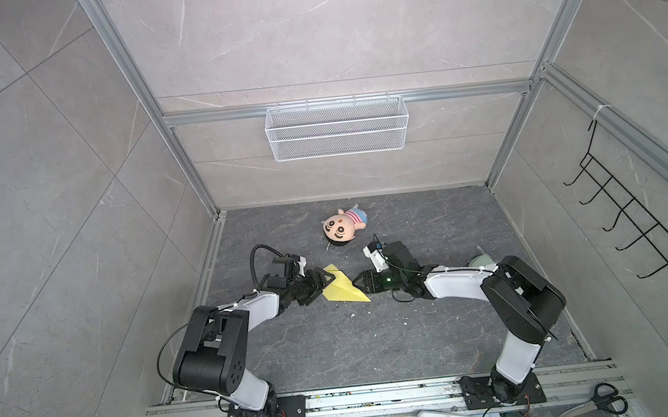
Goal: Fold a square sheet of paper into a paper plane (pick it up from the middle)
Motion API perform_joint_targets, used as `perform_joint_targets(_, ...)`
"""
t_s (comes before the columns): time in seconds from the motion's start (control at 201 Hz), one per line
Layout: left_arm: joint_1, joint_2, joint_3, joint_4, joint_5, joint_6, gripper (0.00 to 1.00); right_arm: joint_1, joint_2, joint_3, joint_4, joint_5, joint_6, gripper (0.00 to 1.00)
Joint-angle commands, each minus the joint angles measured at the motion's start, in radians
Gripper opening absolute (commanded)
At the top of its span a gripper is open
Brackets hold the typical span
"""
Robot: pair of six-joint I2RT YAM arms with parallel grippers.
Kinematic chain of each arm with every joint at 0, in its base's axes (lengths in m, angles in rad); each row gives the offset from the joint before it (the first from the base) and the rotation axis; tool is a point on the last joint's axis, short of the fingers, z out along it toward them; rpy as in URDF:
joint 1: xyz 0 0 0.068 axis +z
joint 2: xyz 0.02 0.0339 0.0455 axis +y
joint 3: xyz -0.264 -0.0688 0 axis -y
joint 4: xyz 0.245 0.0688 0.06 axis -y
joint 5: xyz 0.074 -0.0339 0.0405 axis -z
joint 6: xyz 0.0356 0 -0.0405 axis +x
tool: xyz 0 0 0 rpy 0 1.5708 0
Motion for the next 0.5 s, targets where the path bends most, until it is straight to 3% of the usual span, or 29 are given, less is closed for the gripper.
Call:
perform_joint_targets(0.0, 0.003, 0.053, 0.015, 0.15, 0.057, -0.058, 0.72, -0.001, 0.017, 0.029, -0.01, 0.016, -0.032, 0.58)
perform_joint_targets(0.149, 0.002, 0.124, 0.02, 0.195, 0.066, -0.097, 0.63, -0.001, 0.07, 0.103, -0.098, -0.031, -0.062, 0.53)
perform_joint_targets(0.334, 0.002, 0.154, 0.009, 0.238, 0.068, -0.115, 0.6, 0.0, 0.141, 0.188, -0.218, -0.018, -0.092, 0.4)
perform_joint_targets(0.493, 0.004, 0.16, 0.005, 0.237, 0.059, -0.107, 0.57, -0.003, 0.177, 0.22, -0.269, 0.005, -0.105, 0.38)
